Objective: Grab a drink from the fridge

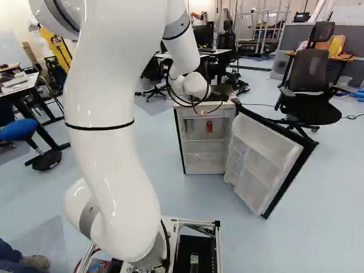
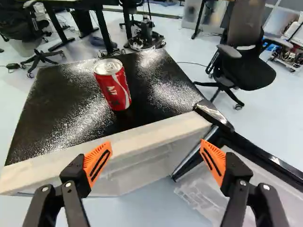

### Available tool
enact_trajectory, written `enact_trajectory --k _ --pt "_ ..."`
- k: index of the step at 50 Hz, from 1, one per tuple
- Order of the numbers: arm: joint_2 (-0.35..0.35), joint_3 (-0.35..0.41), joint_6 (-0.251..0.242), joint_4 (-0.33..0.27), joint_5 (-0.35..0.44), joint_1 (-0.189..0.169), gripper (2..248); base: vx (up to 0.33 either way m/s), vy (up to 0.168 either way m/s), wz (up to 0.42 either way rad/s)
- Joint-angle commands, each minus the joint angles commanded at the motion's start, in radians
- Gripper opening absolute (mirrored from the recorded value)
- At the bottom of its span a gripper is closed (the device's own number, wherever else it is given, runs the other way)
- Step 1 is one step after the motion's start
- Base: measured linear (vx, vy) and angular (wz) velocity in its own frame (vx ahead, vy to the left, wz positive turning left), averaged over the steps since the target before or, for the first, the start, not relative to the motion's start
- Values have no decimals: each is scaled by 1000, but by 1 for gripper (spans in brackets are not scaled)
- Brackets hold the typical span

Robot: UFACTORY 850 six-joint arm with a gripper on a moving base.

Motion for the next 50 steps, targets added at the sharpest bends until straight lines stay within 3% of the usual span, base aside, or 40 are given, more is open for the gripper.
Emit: enact_trajectory --k 50 --pt "83 -31 0 0 -463 -150 247 0 0 0"
